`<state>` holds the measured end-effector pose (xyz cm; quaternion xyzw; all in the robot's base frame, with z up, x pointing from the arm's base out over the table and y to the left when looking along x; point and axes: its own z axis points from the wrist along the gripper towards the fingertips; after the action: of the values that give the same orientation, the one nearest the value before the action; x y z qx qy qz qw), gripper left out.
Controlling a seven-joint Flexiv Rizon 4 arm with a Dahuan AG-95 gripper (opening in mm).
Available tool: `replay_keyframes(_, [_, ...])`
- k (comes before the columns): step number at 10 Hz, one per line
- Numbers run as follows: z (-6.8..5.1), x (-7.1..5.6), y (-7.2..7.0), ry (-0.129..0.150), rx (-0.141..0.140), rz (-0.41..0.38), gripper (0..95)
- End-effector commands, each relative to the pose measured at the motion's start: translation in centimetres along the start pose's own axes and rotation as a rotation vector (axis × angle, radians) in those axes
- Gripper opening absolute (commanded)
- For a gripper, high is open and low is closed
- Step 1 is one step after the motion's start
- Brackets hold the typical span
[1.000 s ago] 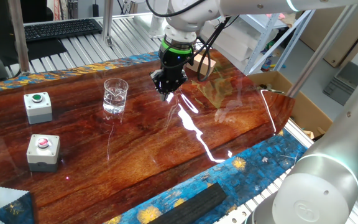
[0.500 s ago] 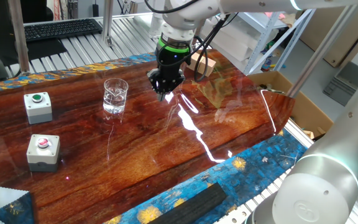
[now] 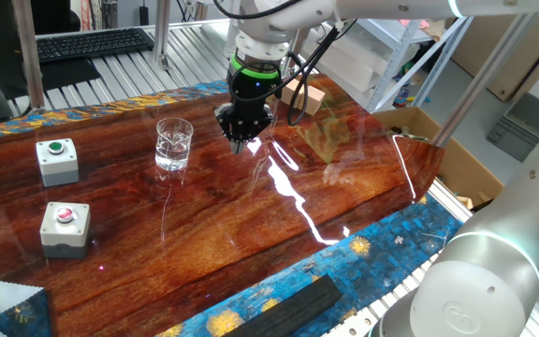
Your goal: Stir the beaker with a glass rod
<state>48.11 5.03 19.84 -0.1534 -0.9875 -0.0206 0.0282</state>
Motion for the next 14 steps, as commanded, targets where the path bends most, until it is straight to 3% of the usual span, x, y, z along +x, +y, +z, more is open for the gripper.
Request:
replay_keyframes(1, [-0.5, 0.6, 0.7, 0.002, 0.003, 0.037, 0.0])
replay_keyframes(4, [-1.3, 1.5, 1.8, -0.001, 0.012, 0.101, 0.0])
replay_keyframes(8, [-1.3, 2.4, 3.7, 0.005, 0.007, 0.162, 0.0])
replay_keyframes(14, [-0.9, 2.5, 6.3, 0.010, 0.007, 0.187, 0.0])
